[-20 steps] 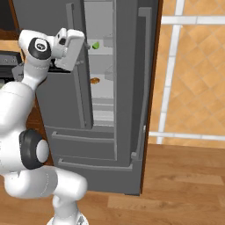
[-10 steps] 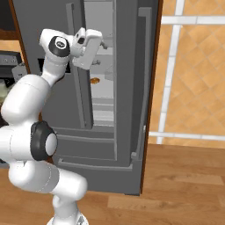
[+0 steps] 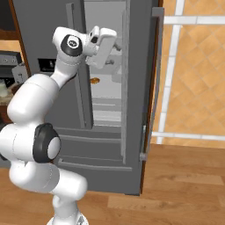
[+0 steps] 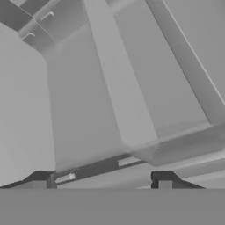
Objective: Grab a lemon wedge from the fridge and one ice cube from the ice bowl, and put them in the glass of lemonade.
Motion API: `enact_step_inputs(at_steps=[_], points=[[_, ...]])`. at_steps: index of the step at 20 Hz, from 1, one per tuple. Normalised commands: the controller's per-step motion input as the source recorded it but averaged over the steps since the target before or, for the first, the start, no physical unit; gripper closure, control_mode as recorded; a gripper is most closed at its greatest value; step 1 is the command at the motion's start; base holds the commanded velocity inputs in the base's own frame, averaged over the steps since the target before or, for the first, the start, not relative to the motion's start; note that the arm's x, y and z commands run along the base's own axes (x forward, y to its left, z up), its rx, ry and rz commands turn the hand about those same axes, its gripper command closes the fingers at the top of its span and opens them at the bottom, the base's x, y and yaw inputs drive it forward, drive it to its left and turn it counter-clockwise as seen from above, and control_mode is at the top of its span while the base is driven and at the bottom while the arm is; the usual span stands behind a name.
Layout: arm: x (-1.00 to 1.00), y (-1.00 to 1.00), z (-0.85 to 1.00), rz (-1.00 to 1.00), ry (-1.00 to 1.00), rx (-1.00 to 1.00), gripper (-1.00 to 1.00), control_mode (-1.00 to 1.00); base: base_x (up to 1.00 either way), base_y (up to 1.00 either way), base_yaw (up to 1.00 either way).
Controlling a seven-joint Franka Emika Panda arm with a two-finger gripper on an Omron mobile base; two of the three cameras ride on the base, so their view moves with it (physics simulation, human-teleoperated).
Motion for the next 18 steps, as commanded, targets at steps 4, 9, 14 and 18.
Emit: enact_step_inputs(at_steps=[4, 9, 14, 18], points=[[0.02, -0.73, 0.0, -0.03, 0.0, 0.0, -1.0, -1.0, 0.0, 0.0, 0.0], [0.0, -0.03, 0.01, 0.0, -0.08, 0.02, -1.0, -1.0, 0.0, 0.0, 0.0], [-0.22, 0.24, 0.14, 0.03, -0.17, 0.07, -1.0, -1.0, 0.0, 0.0, 0.0], [-0.13, 0.81, -0.03, 0.13, -0.2, 0.24, -1.0, -1.0, 0.0, 0.0, 0.0]])
